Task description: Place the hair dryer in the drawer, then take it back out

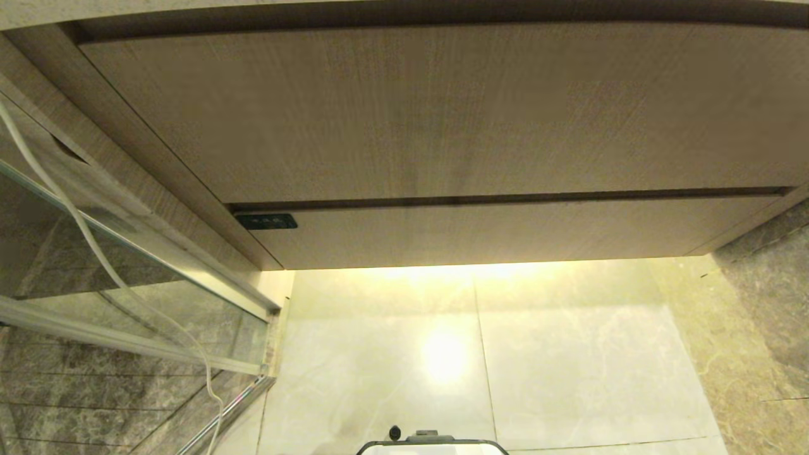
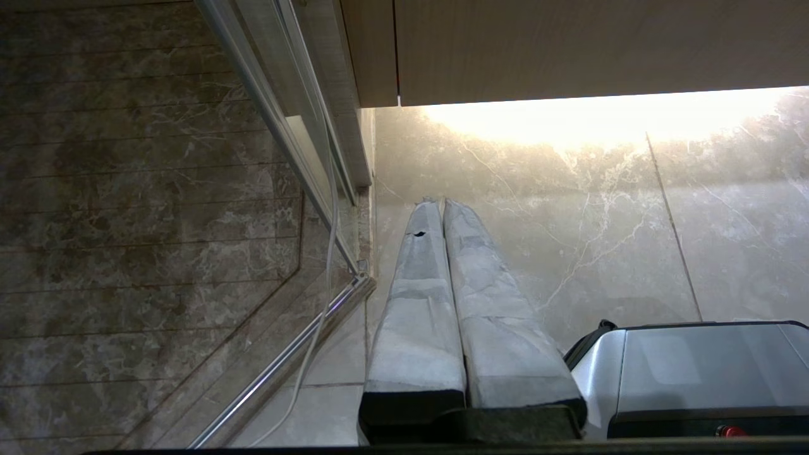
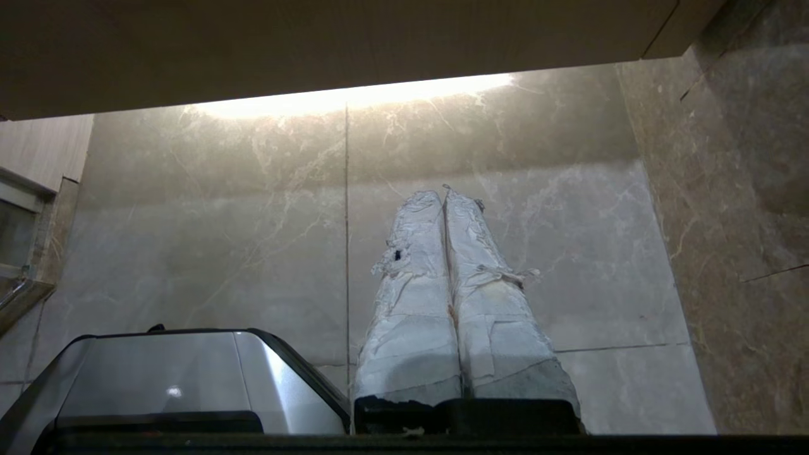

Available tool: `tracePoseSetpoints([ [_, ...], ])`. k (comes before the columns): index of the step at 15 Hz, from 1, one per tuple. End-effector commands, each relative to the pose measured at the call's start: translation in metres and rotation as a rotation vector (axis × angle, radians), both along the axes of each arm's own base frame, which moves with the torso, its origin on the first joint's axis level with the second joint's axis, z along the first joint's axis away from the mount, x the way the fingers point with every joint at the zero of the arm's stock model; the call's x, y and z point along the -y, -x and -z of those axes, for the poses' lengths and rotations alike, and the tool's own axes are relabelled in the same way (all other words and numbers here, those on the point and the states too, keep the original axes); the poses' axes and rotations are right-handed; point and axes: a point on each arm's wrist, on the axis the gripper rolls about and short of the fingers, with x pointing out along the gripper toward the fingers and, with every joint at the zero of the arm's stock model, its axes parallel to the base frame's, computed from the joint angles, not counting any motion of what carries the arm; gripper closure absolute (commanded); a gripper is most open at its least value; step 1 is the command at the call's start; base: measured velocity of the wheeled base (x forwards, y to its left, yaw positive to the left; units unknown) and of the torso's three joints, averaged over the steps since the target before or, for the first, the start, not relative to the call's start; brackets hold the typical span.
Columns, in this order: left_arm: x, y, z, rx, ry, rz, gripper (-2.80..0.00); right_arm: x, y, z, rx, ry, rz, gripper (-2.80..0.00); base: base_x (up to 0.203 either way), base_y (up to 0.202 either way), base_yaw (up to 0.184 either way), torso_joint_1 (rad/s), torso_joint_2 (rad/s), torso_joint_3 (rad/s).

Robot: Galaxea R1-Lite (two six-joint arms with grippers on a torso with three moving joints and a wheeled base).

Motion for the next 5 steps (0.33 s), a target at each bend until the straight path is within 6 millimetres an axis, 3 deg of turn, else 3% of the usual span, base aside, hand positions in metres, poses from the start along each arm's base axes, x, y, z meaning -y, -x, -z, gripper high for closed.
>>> tracePoseSetpoints([
  [1,0.0,-0.0001,0.0004,-0.001,0.0,0.0,0.0,0.0001,-0.0002,0.0006,-0.005,-0.003,0.003,0.0,0.0,0.0,0.0,0.0,0.0,0.0],
  [5,0.0,0.0,0.0,0.0,0.0,0.0,0.0,0.0001,-0.0002,0.0005,-0.004,-0.013,0.005,0.0,0.0,0.0,0.0,0.0,0.0,0.0],
])
